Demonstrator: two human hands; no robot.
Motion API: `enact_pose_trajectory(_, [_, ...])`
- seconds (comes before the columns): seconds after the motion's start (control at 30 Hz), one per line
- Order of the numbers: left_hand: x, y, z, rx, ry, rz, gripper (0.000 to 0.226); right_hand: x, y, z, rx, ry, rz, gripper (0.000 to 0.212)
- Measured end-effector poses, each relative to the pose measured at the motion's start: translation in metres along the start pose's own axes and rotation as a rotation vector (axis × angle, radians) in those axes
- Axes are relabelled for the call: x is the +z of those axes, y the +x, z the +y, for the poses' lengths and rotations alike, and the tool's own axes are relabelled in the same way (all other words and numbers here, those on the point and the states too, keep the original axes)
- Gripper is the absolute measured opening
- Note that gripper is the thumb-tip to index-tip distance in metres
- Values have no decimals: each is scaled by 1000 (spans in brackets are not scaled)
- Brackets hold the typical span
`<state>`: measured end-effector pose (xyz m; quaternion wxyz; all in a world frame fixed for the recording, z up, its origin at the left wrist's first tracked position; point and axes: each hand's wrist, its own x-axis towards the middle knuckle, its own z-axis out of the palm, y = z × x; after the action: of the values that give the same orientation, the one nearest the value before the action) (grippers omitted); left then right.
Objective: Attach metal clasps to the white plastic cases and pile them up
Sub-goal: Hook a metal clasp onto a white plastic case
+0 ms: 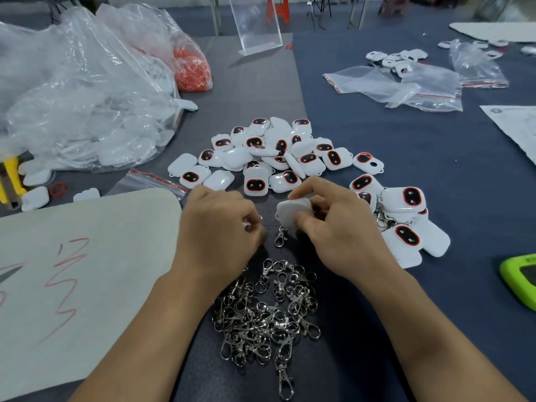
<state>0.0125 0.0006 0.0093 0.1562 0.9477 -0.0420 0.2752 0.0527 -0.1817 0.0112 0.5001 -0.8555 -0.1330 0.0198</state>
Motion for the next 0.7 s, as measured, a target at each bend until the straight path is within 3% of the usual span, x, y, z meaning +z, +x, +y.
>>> enact_pose_trajectory(0.07, [3, 0, 4, -37, -68, -107, 21, 0, 1, 1, 4, 9, 4, 20])
enact_pose_trajectory(0.2, [7, 1, -2, -307, -316, -232, 12, 1, 1, 1, 6, 29, 9, 20])
enact_pose_trajectory(0.7, [7, 0, -4, -282, -376, -283, 11, 2, 2, 1, -26, -60, -59, 22])
